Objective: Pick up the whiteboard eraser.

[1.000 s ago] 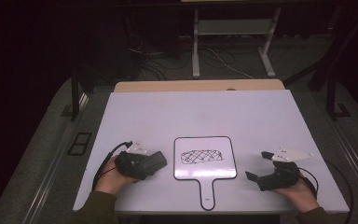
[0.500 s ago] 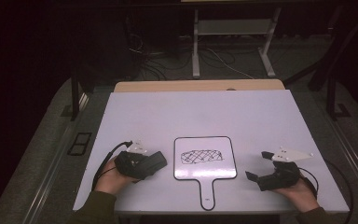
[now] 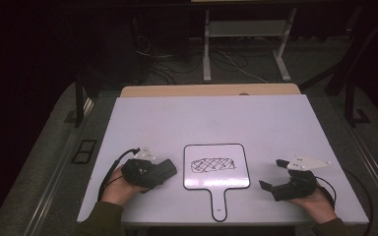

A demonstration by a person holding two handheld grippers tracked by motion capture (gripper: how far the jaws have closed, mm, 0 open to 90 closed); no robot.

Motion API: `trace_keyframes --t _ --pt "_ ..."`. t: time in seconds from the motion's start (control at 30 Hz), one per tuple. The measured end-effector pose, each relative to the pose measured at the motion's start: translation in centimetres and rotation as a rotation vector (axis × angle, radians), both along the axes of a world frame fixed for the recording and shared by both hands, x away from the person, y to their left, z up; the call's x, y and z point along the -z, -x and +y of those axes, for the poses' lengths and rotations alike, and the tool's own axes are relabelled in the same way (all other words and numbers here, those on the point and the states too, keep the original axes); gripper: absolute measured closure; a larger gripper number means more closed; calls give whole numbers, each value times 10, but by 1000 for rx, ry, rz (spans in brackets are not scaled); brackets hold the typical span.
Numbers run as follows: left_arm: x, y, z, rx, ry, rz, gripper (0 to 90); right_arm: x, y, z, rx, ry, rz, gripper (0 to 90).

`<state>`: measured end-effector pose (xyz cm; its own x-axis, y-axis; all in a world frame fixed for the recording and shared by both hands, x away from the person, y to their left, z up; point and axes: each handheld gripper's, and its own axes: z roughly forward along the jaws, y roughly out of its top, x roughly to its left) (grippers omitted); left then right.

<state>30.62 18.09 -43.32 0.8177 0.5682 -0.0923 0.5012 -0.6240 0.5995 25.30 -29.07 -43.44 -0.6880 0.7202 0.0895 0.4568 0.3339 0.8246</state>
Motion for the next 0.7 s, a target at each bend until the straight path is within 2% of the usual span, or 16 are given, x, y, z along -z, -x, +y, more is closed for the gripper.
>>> trace_keyframes --t 0.5,0.7 --pt "-7 0 -3 2 23 -3 393 0 0 0 2 1 1 0" --pt "-15 -2 -4 -1 35 -18 393 0 0 -1 2 -4 -1 0"
